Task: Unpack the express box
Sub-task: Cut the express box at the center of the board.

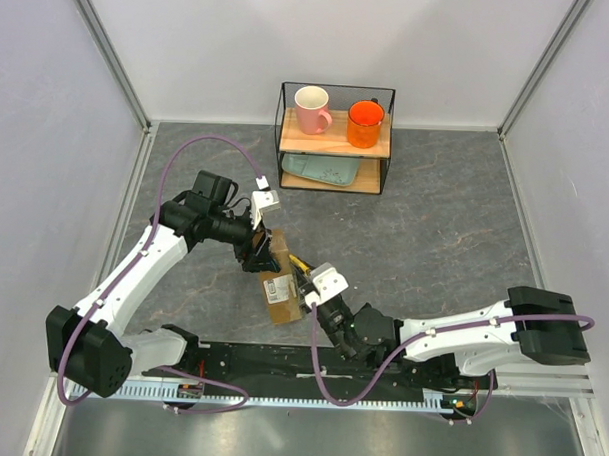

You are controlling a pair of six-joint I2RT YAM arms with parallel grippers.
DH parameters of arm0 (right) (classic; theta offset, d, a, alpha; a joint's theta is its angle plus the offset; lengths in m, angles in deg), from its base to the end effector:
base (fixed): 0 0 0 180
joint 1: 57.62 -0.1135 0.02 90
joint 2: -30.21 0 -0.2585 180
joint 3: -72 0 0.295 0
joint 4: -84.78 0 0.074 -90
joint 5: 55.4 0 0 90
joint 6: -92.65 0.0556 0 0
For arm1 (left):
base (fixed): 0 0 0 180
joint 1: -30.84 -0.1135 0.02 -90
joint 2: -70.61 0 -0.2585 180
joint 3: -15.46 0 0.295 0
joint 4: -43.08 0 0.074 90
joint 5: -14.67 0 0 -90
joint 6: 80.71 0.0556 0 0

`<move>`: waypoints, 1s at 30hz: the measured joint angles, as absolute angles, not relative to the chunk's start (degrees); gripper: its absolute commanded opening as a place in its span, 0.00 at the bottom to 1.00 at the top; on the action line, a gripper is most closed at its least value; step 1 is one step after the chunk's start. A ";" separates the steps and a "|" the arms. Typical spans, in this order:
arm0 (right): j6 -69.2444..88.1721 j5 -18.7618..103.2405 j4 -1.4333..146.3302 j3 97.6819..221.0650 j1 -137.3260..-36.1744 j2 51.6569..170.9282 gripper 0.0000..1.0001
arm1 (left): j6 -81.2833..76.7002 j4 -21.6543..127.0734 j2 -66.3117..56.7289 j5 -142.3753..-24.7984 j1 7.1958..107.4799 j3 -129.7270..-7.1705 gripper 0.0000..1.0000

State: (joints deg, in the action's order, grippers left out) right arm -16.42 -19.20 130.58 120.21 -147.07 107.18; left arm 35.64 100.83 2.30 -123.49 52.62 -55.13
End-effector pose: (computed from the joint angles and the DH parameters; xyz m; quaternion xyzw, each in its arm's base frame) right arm 0.0480 0.3220 0.2547 -0.2179 0.6050 0.1934 0.7410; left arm 0.2467 -0.1432 0.2739 0.4661 0.7467 -0.3785 0.2863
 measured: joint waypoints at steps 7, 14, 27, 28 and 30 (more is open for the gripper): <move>-15.52 -19.22 129.47 120.21 -146.83 104.95 0.00 | 35.64 100.75 2.30 -123.66 52.62 -55.11 0.26; -15.11 -19.22 129.07 120.21 -146.70 105.10 0.00 | 35.64 100.53 2.30 -123.90 52.75 -54.93 0.26; -14.48 -19.16 130.95 120.21 -146.13 106.94 0.00 | 35.46 100.51 2.30 -123.84 52.68 -54.91 0.26; -14.28 -19.16 131.24 120.21 -146.05 107.09 0.00 | 35.37 100.48 2.30 -123.82 52.66 -54.91 0.26; -13.86 -19.18 131.78 120.21 -145.81 107.40 0.00 | 35.09 100.40 2.30 -123.71 52.60 -54.89 0.26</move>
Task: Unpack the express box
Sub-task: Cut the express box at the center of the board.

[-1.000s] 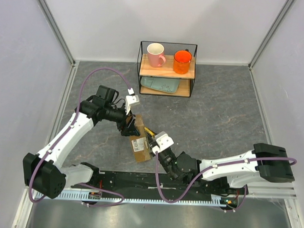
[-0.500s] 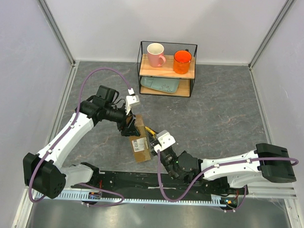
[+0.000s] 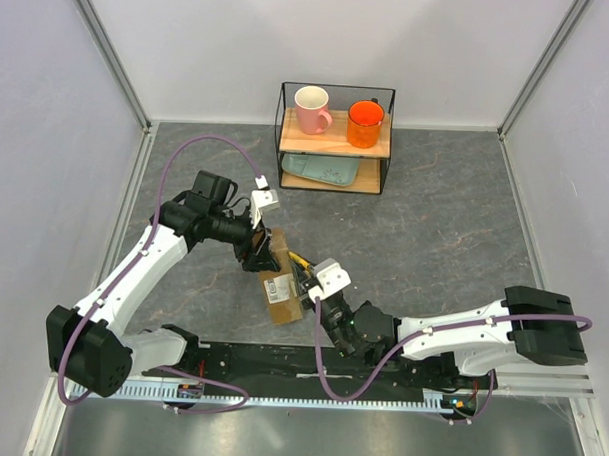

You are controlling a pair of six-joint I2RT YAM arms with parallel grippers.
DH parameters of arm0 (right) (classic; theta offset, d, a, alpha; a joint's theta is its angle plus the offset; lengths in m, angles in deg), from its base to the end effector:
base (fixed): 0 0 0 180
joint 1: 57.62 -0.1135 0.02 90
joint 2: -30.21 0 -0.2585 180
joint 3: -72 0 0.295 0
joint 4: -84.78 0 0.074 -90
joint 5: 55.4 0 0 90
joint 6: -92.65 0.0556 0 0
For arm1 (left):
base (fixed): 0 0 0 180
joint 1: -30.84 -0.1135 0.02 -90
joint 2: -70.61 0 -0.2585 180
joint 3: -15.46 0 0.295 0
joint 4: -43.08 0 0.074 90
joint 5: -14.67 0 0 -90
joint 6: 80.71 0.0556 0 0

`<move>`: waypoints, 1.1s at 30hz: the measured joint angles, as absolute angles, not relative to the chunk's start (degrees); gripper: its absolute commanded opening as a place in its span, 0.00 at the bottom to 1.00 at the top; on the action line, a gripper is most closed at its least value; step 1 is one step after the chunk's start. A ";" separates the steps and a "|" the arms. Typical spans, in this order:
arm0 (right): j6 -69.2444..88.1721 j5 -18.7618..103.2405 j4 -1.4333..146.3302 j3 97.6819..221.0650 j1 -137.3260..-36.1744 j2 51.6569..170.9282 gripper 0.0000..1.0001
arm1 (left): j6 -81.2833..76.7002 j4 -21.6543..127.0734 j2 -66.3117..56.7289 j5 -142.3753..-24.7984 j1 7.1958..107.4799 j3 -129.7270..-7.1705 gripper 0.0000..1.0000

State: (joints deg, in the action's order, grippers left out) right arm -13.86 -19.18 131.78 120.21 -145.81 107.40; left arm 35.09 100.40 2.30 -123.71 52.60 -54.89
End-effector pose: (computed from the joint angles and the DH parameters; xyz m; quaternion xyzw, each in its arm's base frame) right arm 0.0550 0.3208 0.2557 -0.1914 0.6099 0.2071 0.7406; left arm 0.2469 -0.1433 0.2730 0.4629 0.7474 -0.3813 0.2858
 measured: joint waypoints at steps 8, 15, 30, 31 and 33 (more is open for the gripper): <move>-12.92 -19.33 135.30 120.21 -145.21 109.65 0.00 | 33.91 99.96 2.30 -123.57 51.96 -54.58 0.25; -10.37 -19.75 135.67 119.84 -145.04 109.87 0.00 | 33.28 99.54 2.30 -123.42 51.88 -54.39 0.25; -4.05 -23.20 127.78 115.20 -147.71 113.08 0.00 | 33.17 99.02 2.30 -123.47 52.51 -54.36 0.25; -3.59 -23.46 127.35 115.18 -147.93 113.08 0.00 | 33.17 99.02 2.32 -123.44 52.53 -54.36 0.25; -2.80 -23.95 126.56 115.16 -148.12 113.02 0.00 | 33.17 98.93 2.30 -123.47 52.60 -54.36 0.25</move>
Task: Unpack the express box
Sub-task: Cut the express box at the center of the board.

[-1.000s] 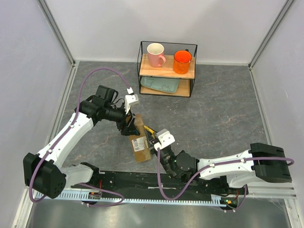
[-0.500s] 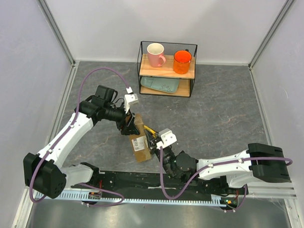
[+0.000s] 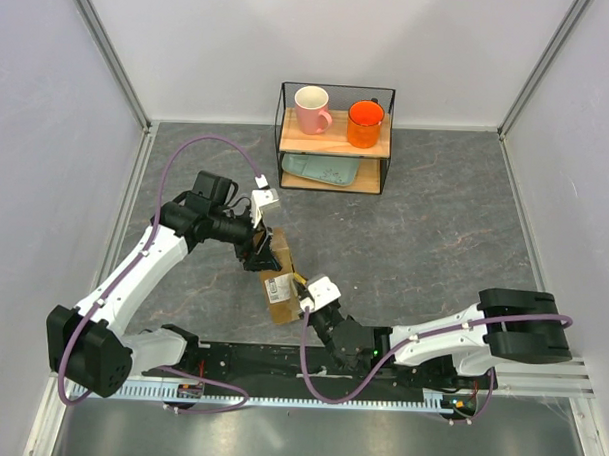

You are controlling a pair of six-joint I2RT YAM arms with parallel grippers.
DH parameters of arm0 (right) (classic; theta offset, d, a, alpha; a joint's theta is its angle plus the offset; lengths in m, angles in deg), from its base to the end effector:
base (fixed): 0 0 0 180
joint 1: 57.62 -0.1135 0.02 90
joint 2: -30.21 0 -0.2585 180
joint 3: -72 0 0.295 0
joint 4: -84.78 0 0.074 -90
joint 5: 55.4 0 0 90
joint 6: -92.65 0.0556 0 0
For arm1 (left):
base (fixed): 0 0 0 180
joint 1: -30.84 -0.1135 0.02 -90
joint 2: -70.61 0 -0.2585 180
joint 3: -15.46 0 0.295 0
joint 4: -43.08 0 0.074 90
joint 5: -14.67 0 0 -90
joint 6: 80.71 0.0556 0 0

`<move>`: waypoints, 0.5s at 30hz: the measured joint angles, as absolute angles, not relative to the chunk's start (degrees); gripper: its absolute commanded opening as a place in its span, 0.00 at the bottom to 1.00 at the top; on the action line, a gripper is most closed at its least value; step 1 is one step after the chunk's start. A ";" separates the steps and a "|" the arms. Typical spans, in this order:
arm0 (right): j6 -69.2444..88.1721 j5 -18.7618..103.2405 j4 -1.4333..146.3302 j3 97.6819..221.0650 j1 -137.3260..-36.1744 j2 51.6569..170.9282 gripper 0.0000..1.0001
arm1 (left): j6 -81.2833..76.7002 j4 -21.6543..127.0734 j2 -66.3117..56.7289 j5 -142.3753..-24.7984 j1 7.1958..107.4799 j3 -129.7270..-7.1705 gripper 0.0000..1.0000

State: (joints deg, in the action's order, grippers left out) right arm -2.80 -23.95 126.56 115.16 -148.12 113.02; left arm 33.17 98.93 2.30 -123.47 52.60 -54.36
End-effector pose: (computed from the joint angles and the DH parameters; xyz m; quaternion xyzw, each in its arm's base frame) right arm 0.0447 0.3181 0.1856 -0.2138 0.6668 0.1745 0.6923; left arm 0.2485 -0.1438 0.2712 0.4522 0.7527 -0.3830 0.2867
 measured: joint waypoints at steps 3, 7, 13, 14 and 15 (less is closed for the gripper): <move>-1.78 -24.27 125.25 115.11 -148.30 112.78 0.00 | 33.17 98.87 2.30 -123.47 52.68 -54.36 0.25; -0.79 -24.54 124.11 115.05 -148.62 112.67 0.00 | 33.14 98.78 2.30 -123.44 52.82 -54.36 0.25; 1.35 -26.04 122.89 115.05 -149.32 112.73 0.00 | 31.83 97.86 2.30 -122.35 53.25 -54.34 0.25; 1.87 -26.42 122.60 115.05 -149.43 112.80 0.00 | 31.37 97.55 2.30 -122.18 53.30 -54.23 0.25; 2.33 -26.74 122.19 115.05 -149.56 112.91 0.00 | 31.02 97.29 2.30 -122.13 53.32 -54.15 0.24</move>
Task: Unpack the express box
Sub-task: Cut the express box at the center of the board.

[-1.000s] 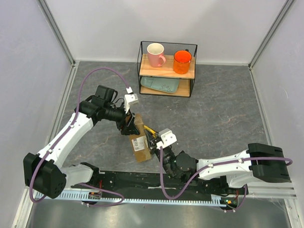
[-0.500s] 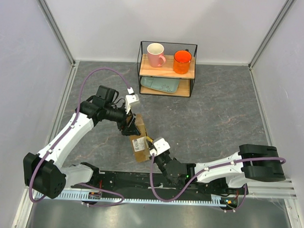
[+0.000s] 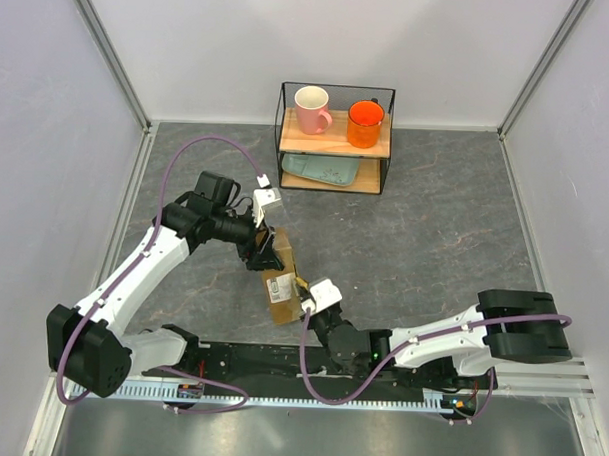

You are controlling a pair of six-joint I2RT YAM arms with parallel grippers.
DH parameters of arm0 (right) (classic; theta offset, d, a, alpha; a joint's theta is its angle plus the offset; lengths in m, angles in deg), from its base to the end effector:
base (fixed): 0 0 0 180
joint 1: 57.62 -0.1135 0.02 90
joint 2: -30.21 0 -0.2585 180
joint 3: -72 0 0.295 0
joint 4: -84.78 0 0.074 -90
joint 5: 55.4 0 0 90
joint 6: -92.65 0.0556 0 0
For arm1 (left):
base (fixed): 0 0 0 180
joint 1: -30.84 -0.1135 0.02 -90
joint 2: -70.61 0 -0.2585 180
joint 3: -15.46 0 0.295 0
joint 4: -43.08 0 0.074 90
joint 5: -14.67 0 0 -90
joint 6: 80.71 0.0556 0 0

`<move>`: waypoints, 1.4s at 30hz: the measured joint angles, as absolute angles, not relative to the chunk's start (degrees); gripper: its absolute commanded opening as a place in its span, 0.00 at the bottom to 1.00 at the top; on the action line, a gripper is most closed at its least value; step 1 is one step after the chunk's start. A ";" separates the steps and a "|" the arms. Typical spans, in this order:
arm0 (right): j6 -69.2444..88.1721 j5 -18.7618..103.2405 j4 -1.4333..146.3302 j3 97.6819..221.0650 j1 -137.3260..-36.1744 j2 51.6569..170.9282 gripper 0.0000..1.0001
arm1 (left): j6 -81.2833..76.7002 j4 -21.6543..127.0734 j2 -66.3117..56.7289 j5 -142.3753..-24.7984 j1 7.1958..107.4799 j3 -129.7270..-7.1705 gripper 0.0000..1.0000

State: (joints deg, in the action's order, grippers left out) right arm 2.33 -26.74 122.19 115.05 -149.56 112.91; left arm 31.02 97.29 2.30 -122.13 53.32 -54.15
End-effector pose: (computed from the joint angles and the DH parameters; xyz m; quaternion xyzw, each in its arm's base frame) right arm 0.0381 0.3164 0.1777 -0.2019 0.6845 0.1712 0.6792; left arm 0.2497 -0.1472 0.2710 0.4445 0.7586 -0.3784 0.2894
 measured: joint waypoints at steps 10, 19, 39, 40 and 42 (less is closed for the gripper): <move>7.03 -29.02 116.88 114.55 -151.58 114.90 0.00 | 28.07 95.13 2.28 -121.50 53.32 -53.45 0.23; 11.25 -29.98 112.59 114.18 -153.28 115.46 0.00 | 27.70 94.60 2.28 -121.56 53.41 -53.27 0.23; 21.15 -33.56 109.77 114.24 -155.14 117.30 0.00 | 27.70 94.45 2.28 -121.61 53.49 -53.21 0.23; 21.72 -34.02 109.25 114.31 -155.49 117.43 0.00 | 27.70 94.45 2.28 -121.61 53.49 -53.21 0.23; 23.01 -34.70 107.65 114.46 -156.47 117.72 0.00 | 27.68 94.45 2.28 -121.59 53.49 -53.18 0.23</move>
